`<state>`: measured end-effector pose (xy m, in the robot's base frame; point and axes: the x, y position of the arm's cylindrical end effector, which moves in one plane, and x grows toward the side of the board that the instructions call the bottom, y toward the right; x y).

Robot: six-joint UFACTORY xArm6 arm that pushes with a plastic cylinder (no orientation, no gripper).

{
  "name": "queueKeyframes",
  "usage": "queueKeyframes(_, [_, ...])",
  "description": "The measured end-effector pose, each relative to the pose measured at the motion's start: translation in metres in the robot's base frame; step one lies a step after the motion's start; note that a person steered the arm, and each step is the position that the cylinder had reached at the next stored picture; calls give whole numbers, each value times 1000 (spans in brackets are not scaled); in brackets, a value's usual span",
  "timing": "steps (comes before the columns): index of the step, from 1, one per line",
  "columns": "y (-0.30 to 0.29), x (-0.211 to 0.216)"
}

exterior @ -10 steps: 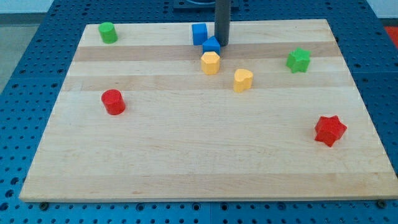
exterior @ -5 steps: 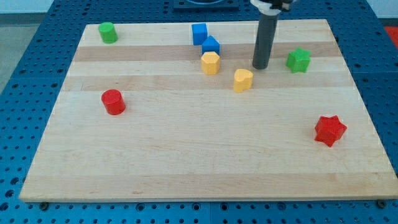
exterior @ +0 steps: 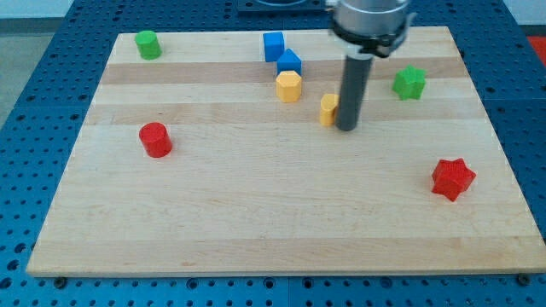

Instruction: Push the yellow heart towards the top right side of the board

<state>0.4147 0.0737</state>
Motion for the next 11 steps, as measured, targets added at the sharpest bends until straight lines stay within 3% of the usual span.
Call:
queueKeyframes(4, [-23, 8])
queueKeyframes(11, [3, -131])
